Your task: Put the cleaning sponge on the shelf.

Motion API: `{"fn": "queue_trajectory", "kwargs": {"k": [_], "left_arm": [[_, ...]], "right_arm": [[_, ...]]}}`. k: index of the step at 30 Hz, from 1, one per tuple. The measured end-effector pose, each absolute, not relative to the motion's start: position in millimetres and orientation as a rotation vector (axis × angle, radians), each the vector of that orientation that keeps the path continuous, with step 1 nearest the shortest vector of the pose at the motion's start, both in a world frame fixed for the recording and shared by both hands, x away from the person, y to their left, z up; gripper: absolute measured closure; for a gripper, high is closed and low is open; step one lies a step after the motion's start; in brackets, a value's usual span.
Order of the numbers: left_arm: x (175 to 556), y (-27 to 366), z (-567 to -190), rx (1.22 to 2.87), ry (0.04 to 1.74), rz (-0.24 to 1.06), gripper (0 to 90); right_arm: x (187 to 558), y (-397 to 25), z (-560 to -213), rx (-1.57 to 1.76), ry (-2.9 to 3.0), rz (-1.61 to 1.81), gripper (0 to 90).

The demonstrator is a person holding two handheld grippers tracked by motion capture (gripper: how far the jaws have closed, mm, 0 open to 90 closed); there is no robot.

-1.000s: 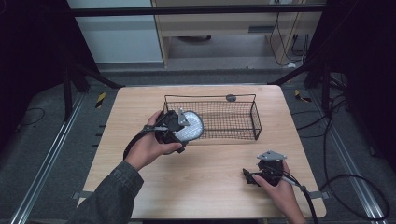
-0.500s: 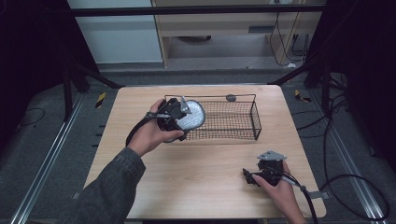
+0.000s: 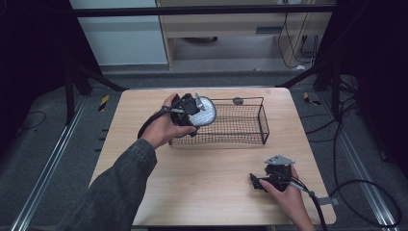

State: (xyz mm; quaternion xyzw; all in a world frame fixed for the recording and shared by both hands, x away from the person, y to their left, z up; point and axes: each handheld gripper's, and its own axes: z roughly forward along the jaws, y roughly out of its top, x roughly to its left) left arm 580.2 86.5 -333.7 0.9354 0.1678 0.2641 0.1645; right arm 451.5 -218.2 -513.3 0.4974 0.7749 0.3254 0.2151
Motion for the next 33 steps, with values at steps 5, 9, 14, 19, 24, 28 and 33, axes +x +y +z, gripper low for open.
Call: {"fn": "queue_trajectory", "kwargs": {"k": [5, 9, 14, 19, 24, 28, 33], "left_arm": [[584.1, 77.3, -331.4, 2.661, 0.447, 0.774, 7.9], [586.6, 74.2, -330.1, 2.653, 0.43, 0.799, 7.9], [588.3, 75.8, -327.3, 2.639, 0.421, 0.824, 7.9], [592.5, 78.0, -328.1, 2.645, 0.413, 0.85, 8.0], [600.6, 80.9, -330.4, 2.643, 0.424, 0.878, 8.1], [607.9, 80.0, -333.7, 2.637, 0.41, 0.89, 8.1], [615.6, 78.2, -341.3, 2.658, 0.383, 0.908, 8.1]], "right_arm": [[451.6, -218.5, -513.4, 1.372, 2.151, 0.899, 0.5], [451.8, -217.5, -513.3, 1.384, 2.142, 0.903, 0.5], [451.3, -217.7, -513.0, 1.388, 2.142, 0.903, 0.5], [451.4, -217.5, -513.2, 1.389, 2.141, 0.905, 0.4], [451.3, -217.9, -513.4, 1.384, 2.141, 0.905, 0.4], [451.4, -217.9, -513.4, 1.383, 2.142, 0.905, 0.4], [451.4, -217.9, -513.4, 1.383, 2.142, 0.905, 0.4]]}}
